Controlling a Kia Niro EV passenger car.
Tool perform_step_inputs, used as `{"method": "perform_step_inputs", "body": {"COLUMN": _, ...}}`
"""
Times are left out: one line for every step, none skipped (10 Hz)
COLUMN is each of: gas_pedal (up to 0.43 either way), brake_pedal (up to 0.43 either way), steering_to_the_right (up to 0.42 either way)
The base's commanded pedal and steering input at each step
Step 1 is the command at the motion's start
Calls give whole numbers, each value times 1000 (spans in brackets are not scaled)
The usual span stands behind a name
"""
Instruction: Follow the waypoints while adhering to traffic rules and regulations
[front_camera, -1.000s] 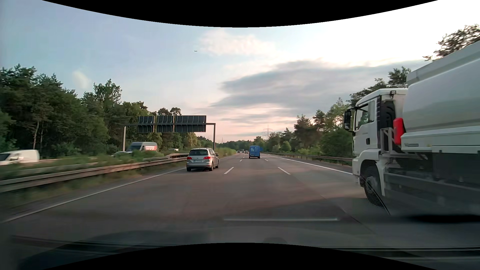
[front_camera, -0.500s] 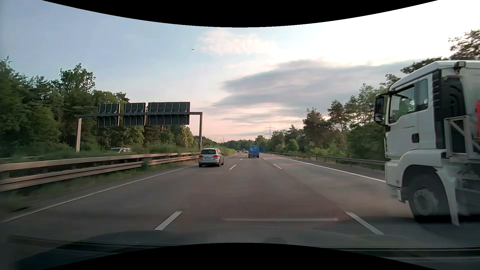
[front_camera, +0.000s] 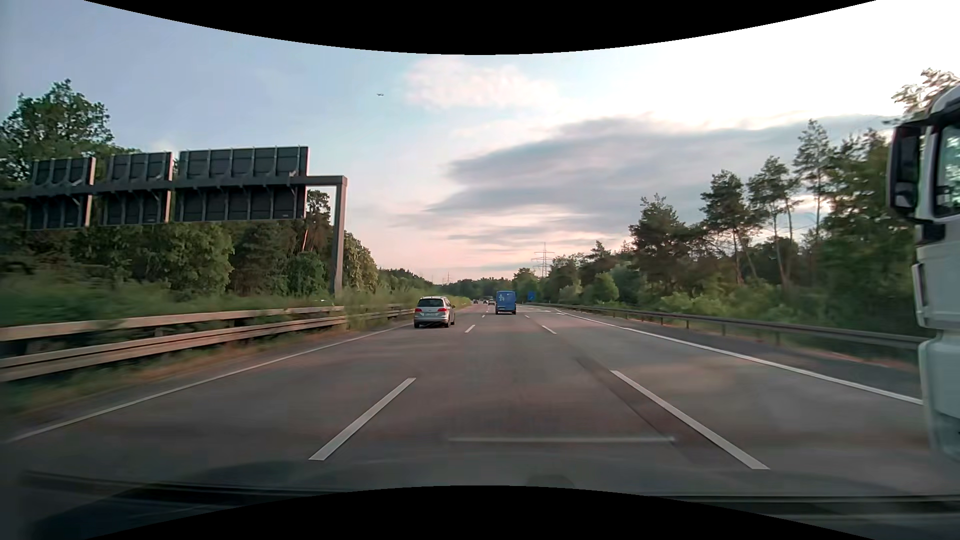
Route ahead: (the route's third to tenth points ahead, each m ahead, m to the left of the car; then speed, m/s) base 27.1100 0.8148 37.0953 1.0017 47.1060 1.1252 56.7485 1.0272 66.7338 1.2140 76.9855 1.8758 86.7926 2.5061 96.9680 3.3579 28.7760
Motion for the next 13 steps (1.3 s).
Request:
{"method": "perform_step_inputs", "body": {"gas_pedal": 150, "brake_pedal": 0, "steering_to_the_right": -6}}
{"method": "perform_step_inputs", "body": {"gas_pedal": 150, "brake_pedal": 0, "steering_to_the_right": -6}}
{"method": "perform_step_inputs", "body": {"gas_pedal": 150, "brake_pedal": 0, "steering_to_the_right": -6}}
{"method": "perform_step_inputs", "body": {"gas_pedal": 150, "brake_pedal": 0, "steering_to_the_right": -6}}
{"method": "perform_step_inputs", "body": {"gas_pedal": 150, "brake_pedal": 0, "steering_to_the_right": -6}}
{"method": "perform_step_inputs", "body": {"gas_pedal": 150, "brake_pedal": 0, "steering_to_the_right": -6}}
{"method": "perform_step_inputs", "body": {"gas_pedal": 150, "brake_pedal": 0, "steering_to_the_right": -6}}
{"method": "perform_step_inputs", "body": {"gas_pedal": 138, "brake_pedal": 0, "steering_to_the_right": -6}}
{"method": "perform_step_inputs", "body": {"gas_pedal": 138, "brake_pedal": 0, "steering_to_the_right": -6}}
{"method": "perform_step_inputs", "body": {"gas_pedal": 138, "brake_pedal": 0, "steering_to_the_right": -6}}
{"method": "perform_step_inputs", "body": {"gas_pedal": 138, "brake_pedal": 0, "steering_to_the_right": -6}}
{"method": "perform_step_inputs", "body": {"gas_pedal": 138, "brake_pedal": 0, "steering_to_the_right": -6}}
{"method": "perform_step_inputs", "body": {"gas_pedal": 138, "brake_pedal": 0, "steering_to_the_right": -6}}
